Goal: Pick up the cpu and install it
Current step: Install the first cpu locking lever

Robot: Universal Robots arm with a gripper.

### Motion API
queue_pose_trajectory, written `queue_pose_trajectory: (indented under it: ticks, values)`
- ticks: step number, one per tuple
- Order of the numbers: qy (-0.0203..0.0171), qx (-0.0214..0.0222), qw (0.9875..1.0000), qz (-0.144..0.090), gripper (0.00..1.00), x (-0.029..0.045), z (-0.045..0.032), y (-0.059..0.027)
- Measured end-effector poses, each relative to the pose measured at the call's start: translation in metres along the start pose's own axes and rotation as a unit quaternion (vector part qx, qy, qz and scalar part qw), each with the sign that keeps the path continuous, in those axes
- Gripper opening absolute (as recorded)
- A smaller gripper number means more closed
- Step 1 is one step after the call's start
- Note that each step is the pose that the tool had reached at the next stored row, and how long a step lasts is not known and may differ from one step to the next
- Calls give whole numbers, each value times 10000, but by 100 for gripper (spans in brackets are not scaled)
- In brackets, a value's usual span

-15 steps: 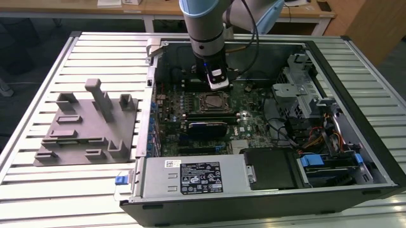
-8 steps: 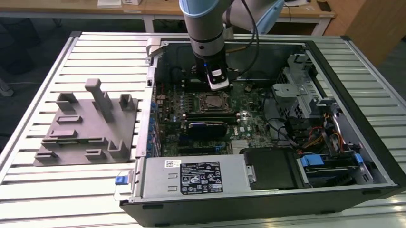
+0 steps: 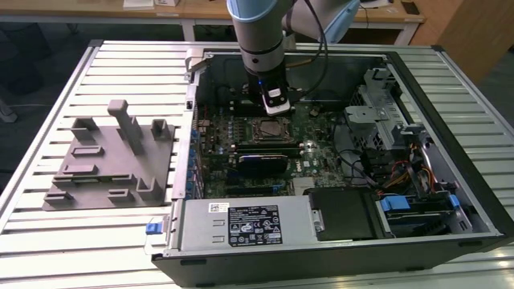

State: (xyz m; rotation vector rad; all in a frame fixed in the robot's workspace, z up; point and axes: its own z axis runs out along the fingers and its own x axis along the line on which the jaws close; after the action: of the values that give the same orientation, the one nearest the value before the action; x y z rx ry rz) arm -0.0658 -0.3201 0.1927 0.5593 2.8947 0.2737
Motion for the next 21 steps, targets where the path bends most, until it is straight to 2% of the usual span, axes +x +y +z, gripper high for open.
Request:
queue_pose_trajectory:
  ticks: [21]
  values:
    - [2, -4, 10000, -3, 11, -40, 26, 11]
